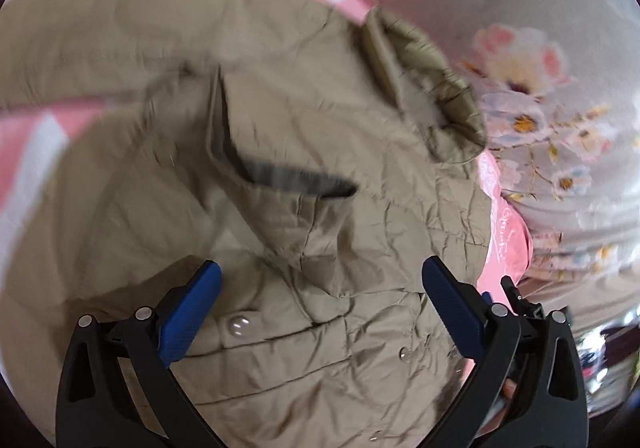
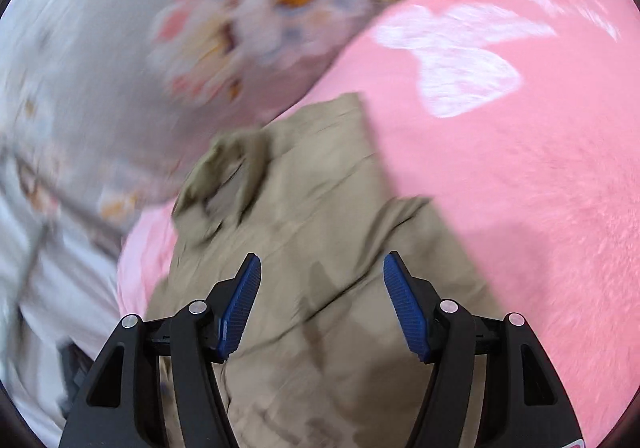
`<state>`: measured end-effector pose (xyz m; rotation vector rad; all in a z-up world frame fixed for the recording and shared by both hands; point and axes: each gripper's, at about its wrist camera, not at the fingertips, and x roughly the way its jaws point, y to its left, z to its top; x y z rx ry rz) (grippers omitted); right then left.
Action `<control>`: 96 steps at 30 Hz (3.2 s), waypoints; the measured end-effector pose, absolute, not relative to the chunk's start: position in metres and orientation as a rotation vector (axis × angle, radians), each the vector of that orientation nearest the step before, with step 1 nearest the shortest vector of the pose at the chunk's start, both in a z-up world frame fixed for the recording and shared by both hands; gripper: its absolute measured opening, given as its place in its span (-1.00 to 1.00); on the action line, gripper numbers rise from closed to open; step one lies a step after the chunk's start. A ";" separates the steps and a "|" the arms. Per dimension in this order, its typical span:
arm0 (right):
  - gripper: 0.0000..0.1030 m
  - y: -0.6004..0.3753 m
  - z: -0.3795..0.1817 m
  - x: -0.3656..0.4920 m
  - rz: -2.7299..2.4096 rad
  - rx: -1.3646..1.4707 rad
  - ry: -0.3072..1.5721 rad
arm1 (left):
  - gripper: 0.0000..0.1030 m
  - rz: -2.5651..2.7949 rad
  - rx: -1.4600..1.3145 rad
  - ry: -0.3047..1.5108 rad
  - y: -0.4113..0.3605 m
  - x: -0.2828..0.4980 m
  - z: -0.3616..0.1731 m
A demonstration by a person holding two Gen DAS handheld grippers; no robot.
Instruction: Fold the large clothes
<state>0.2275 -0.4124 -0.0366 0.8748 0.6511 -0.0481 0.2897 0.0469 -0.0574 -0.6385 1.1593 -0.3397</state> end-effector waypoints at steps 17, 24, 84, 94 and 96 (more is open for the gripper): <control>-0.93 -0.393 -0.054 0.277 -0.185 0.530 0.750 | -0.65 -0.205 -0.200 0.943 0.014 0.308 -0.073; -0.78 -0.391 -0.044 0.261 -0.205 0.433 0.789 | -0.39 -0.194 -0.150 0.914 0.031 0.293 -0.065; -0.69 -0.168 -0.070 0.289 -0.104 -0.018 0.818 | 0.79 0.072 -0.526 0.805 0.263 0.204 -0.070; -0.69 -0.162 -0.070 0.288 -0.126 -0.052 0.814 | 0.58 0.331 -0.782 0.765 0.397 0.213 -0.103; -0.69 -0.162 -0.070 0.288 -0.129 -0.053 0.812 | -0.07 0.318 -0.754 0.787 0.391 0.227 -0.101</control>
